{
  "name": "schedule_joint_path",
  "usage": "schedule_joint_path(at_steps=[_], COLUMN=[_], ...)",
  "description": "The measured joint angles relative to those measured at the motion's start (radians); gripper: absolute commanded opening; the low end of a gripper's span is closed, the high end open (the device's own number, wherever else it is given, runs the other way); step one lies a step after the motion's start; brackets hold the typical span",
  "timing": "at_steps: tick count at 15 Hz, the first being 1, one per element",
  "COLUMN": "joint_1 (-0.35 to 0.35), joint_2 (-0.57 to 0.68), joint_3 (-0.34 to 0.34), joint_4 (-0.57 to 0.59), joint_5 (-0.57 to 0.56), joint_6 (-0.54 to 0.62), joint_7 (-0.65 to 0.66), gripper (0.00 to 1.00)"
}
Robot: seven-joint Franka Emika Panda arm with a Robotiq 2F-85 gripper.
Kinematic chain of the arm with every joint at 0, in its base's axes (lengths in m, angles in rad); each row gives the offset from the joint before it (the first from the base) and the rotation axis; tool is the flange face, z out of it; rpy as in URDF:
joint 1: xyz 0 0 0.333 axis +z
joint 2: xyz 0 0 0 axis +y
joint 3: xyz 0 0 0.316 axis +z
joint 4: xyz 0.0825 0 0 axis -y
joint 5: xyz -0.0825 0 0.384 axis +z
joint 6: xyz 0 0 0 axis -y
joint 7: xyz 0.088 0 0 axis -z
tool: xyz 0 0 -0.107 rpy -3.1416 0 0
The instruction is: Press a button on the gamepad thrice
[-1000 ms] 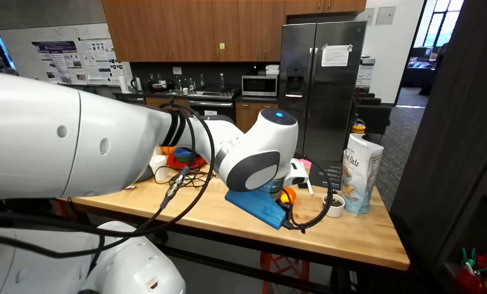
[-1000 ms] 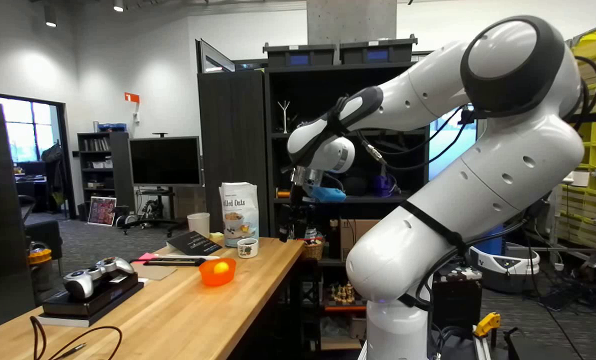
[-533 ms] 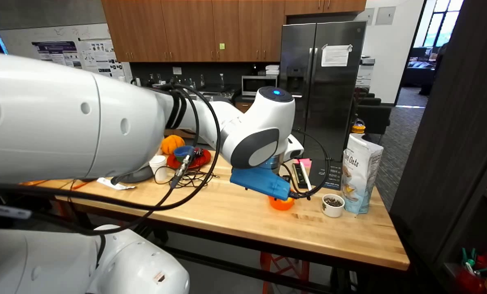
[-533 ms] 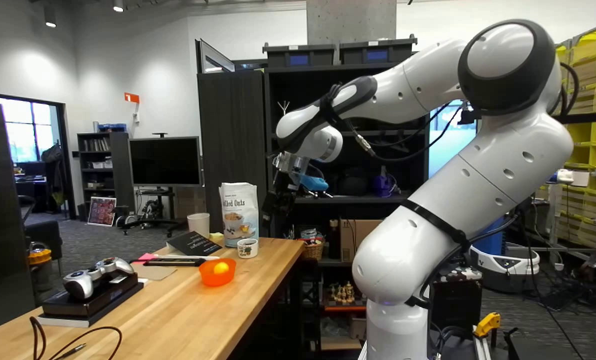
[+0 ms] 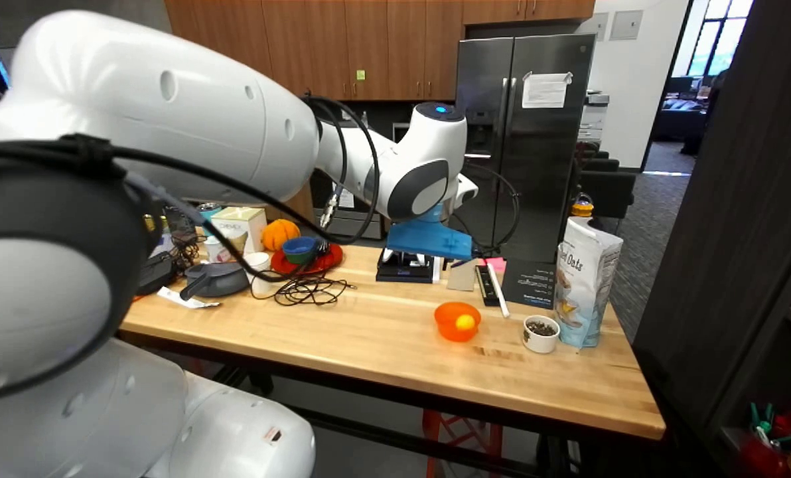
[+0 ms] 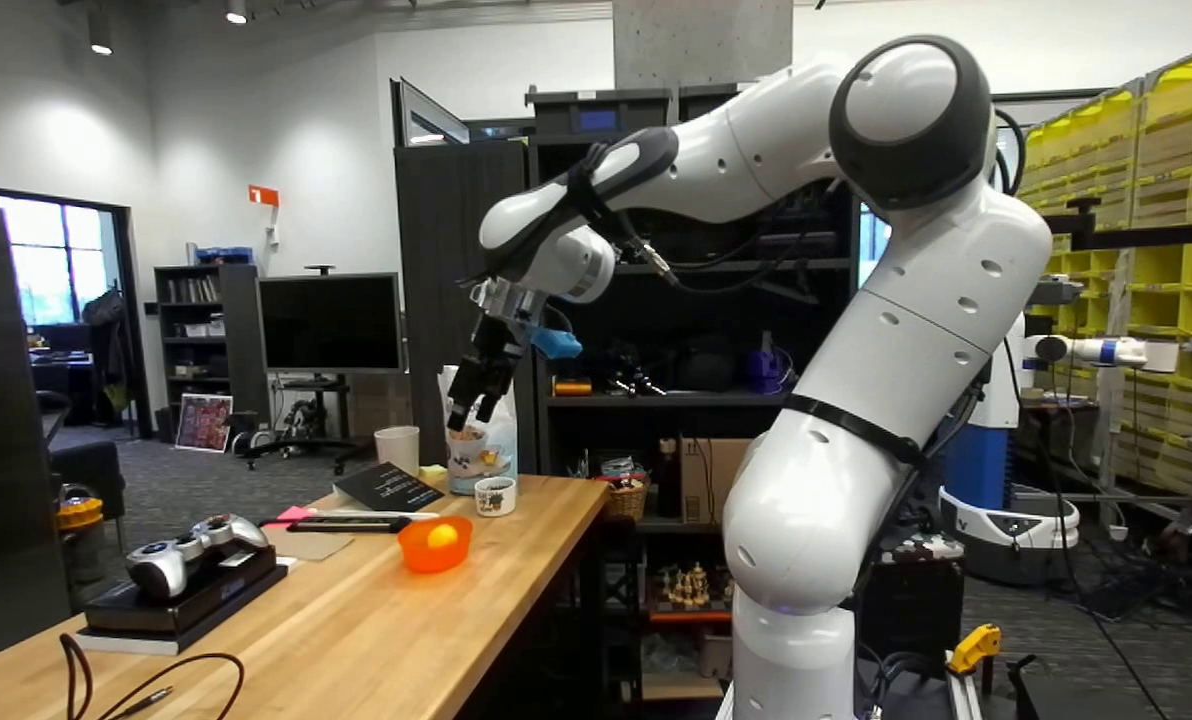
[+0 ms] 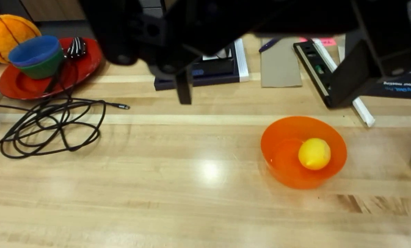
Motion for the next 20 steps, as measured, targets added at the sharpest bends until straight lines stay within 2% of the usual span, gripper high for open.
schedule_joint_path(at_steps=[4, 10, 13, 20], joint_1=[0.033, 0.017, -0.007, -0.028], joint_2=[0.128, 0.284, 0.304, 0.302], joint_3=[0.027, 0.089, 0.121, 0.137], joint_4=[0.123, 0.283, 0.292, 0.291], joint_5=[0.088, 0.139, 0.143, 0.144], joint_6=[0.003, 0.006, 0.004, 0.005], joint_7=[-0.088, -0.151, -0.151, -0.152], gripper=[1.0, 1.0, 1.0, 1.0])
